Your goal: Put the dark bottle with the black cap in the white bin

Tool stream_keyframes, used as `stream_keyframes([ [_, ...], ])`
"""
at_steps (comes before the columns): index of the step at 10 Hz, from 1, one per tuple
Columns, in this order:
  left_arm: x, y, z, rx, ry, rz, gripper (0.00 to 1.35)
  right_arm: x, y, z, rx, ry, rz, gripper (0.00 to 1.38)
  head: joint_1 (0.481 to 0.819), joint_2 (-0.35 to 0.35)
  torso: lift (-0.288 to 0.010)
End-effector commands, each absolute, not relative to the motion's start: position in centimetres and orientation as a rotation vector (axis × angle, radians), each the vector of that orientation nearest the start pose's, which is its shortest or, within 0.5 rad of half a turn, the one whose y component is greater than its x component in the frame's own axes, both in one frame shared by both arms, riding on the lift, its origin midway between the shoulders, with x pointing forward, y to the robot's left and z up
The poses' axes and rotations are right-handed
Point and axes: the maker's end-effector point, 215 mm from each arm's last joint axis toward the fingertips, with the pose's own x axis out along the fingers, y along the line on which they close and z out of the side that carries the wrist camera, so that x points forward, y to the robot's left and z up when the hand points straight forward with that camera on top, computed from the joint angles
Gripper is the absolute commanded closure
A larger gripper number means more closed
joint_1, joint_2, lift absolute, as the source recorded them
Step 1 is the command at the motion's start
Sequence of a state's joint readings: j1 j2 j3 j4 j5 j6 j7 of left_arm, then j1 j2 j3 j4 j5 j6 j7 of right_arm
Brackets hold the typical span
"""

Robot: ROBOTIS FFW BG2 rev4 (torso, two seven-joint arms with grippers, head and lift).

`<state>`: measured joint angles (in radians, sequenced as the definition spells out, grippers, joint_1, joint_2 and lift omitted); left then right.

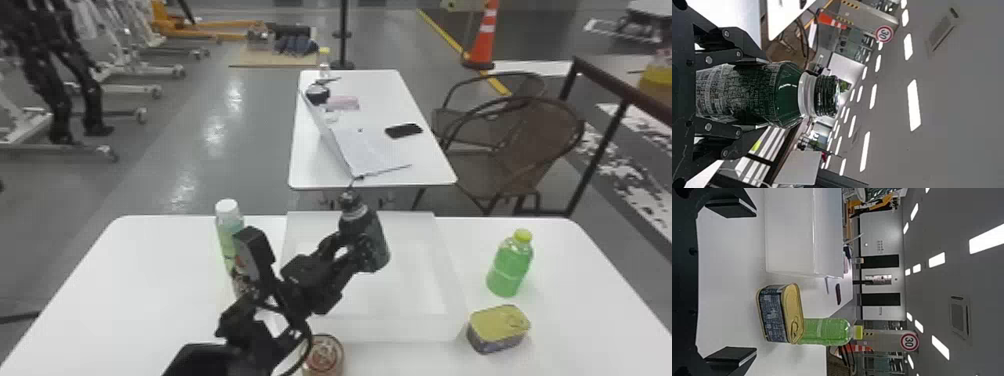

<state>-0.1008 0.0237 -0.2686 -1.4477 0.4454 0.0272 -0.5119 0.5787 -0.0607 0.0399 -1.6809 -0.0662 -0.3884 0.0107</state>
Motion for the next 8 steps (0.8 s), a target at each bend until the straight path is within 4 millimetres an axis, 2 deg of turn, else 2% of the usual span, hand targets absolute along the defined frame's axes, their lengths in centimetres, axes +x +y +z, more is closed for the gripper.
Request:
stream_keyframes([
  [1, 55.1, -2.0, -35.1, -0.419, 0.081, -0.769, 0.82, 37.9, -22.1, -45.0, 0.031, 0.082, 0.047, 0.07, 0.549, 0.000, -0.100],
  [2, 55.5, -1.6, -35.5, -0.413, 0.068, -0.754, 0.76, 37.9, -22.1, -44.9, 0.032, 0.081, 0.047, 0.07, 0.549, 0.000, -0.100],
  [3, 56.1, -0.9, -35.4, -0.403, 0.044, -0.729, 0.49, 37.9, -22.1, -44.9, 0.032, 0.081, 0.047, 0.06, 0.549, 0.000, -0.100],
  [4, 56.7, -0.2, -35.0, -0.403, 0.027, -0.707, 0.27, 37.9, -22.1, -44.9, 0.032, 0.081, 0.047, 0.07, 0.549, 0.000, -0.100],
  [5, 57.1, 0.7, -34.9, -0.402, 0.011, -0.683, 0.13, 37.9, -22.1, -44.9, 0.034, 0.081, 0.046, 0.07, 0.549, 0.000, -0.100],
  [6, 57.4, 1.8, -34.4, -0.403, -0.021, -0.661, 0.11, 37.9, -22.1, -44.9, 0.034, 0.081, 0.046, 0.07, 0.549, 0.000, -0.100],
  [8, 57.3, 4.5, -31.6, -0.370, -0.114, -0.612, 0.12, 37.9, -22.1, -44.9, 0.032, 0.081, 0.047, 0.07, 0.549, 0.000, -0.100],
])
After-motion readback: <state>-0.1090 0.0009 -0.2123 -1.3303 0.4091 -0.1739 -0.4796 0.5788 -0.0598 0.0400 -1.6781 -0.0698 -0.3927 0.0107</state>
